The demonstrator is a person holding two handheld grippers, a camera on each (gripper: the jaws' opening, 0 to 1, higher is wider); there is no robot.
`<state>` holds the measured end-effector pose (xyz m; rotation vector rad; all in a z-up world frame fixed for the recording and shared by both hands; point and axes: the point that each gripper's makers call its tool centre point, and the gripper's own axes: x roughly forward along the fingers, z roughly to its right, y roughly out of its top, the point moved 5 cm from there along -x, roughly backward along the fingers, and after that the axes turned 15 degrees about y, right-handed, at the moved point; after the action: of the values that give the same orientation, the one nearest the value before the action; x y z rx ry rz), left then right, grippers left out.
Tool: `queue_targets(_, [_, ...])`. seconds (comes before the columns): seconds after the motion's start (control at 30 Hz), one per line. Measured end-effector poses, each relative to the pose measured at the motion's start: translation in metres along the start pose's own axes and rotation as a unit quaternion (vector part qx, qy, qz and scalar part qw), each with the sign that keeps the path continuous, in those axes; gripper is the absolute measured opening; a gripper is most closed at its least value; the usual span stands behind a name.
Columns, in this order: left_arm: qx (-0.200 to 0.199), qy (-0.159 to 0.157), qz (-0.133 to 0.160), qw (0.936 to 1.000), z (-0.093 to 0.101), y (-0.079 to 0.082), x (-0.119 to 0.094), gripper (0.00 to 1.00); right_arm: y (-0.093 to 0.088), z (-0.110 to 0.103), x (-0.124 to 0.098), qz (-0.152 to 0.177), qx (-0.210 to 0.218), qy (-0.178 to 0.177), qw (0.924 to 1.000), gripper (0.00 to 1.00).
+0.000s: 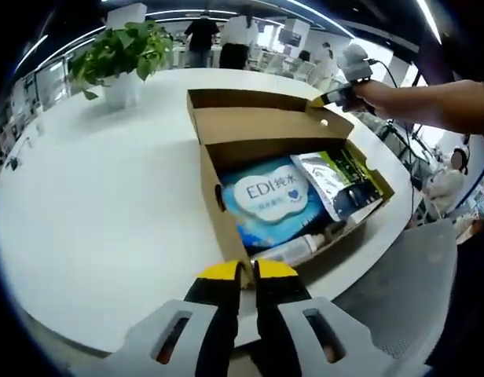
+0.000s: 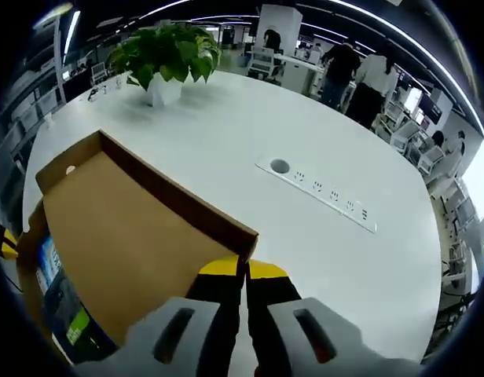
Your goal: Operate the shoe box by opening the lid, removing the specified soft item, and placing it in the target area until the item is outside and the box remains undamaged.
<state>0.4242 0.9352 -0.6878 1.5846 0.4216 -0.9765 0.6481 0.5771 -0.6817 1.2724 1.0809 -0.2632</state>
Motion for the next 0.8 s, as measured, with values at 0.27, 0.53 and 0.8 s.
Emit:
queue_targets(0.27, [0.008, -0.002, -0.003, 1.0000, 0.001, 0.001, 0.000, 0.03, -0.013, 0.001, 0.015, -0.027, 0.019, 0.002, 0.9994, 0.00])
queue_targets(0.53, [0.004, -0.001, -0.004, 1.0000, 0.001, 0.002, 0.001, 0.03, -0.021, 0.003, 0.021, -0.047, 0.021, 0.003, 0.9987, 0.00])
queue_targets(0.8, [-0.006, 0.001, -0.008, 1.0000, 0.000, 0.005, 0.002, 0.03, -0.023, 0.003, 0.019, -0.045, 0.020, 0.004, 0.9988, 0.01])
